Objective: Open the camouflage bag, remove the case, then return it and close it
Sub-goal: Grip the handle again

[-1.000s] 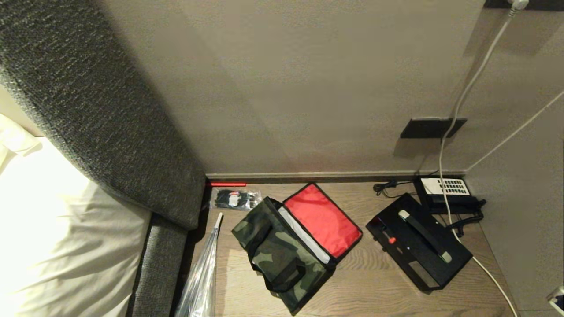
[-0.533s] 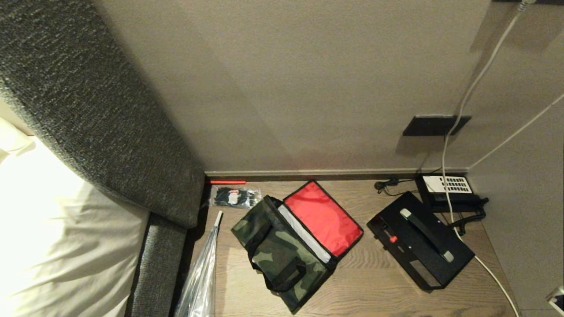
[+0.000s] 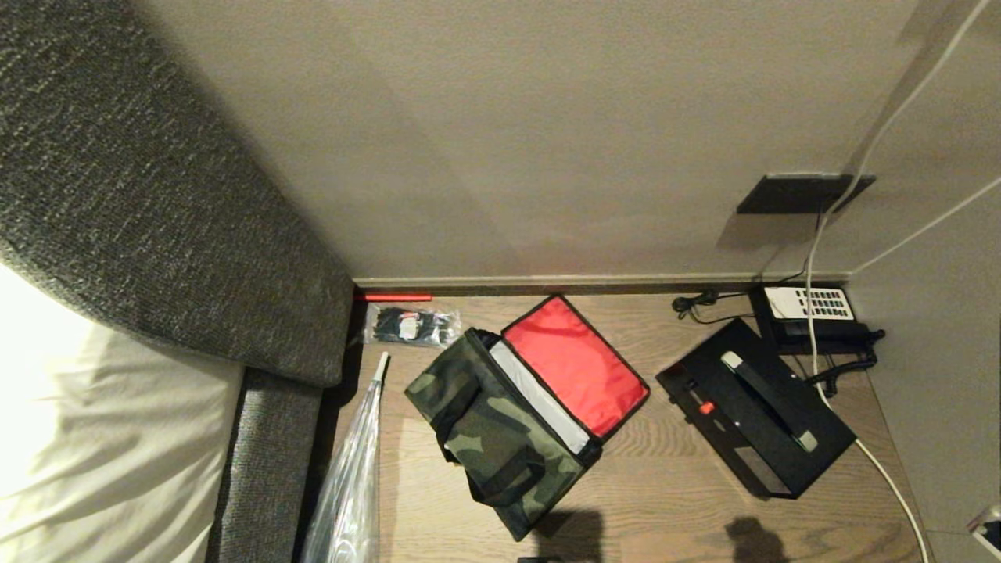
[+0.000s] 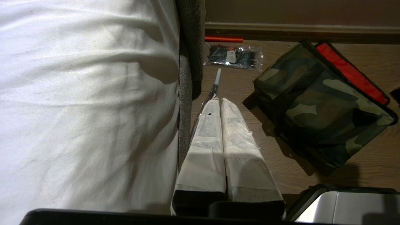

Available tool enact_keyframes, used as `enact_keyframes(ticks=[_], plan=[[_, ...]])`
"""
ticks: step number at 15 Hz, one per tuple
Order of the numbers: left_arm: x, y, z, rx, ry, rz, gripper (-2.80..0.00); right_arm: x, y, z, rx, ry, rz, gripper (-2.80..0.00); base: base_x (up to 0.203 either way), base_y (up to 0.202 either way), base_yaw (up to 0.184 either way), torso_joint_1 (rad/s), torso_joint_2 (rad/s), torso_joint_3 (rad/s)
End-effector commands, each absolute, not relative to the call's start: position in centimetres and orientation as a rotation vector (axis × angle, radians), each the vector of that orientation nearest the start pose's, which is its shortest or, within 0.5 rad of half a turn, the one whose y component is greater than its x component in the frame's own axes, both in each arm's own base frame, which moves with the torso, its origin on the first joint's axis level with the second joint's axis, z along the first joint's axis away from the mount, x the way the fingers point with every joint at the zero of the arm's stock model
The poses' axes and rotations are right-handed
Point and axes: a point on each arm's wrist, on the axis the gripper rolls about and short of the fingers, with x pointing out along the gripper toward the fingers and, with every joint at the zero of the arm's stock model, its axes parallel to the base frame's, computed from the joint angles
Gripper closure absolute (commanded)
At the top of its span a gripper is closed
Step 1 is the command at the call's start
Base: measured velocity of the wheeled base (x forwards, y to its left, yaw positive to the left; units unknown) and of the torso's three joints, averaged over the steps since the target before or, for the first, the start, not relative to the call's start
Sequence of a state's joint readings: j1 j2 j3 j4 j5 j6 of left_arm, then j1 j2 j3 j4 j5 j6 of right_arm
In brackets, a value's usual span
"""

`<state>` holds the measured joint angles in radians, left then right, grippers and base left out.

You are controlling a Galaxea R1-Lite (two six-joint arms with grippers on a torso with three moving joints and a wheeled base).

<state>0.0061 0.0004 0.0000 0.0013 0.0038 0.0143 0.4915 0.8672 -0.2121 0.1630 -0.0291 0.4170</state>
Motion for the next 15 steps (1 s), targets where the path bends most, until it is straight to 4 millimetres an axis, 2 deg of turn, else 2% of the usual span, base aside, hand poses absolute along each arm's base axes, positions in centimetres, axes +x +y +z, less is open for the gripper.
enact_keyframes(ticks=[1, 10, 13, 15], plan=[[-2.3, 0.0, 7.5, 0.014, 0.002, 0.011, 0.0, 5.5, 2.9, 10.9, 0.18, 0.865, 0.261, -2.8, 0.0, 0.0, 0.0, -0.002, 0.01, -0.199], [-2.3, 0.0, 7.5, -0.002, 0.002, 0.012, 0.0, 6.7, 3.4, 11.7, 0.182, 0.877, 0.216, -2.8, 0.0, 0.0, 0.0, 0.002, 0.0, -0.199], [-2.3, 0.0, 7.5, -0.002, 0.002, 0.011, 0.0, 8.5, 4.3, 12.7, 0.18, 0.887, 0.185, -2.8, 0.0, 0.0, 0.0, 0.001, 0.0, -0.162], [-2.3, 0.0, 7.4, -0.005, 0.003, 0.01, 0.0, 10.7, 5.5, 12.7, 0.185, 0.917, 0.162, -2.8, 0.0, 0.0, 0.0, 0.006, 0.0, -0.042]])
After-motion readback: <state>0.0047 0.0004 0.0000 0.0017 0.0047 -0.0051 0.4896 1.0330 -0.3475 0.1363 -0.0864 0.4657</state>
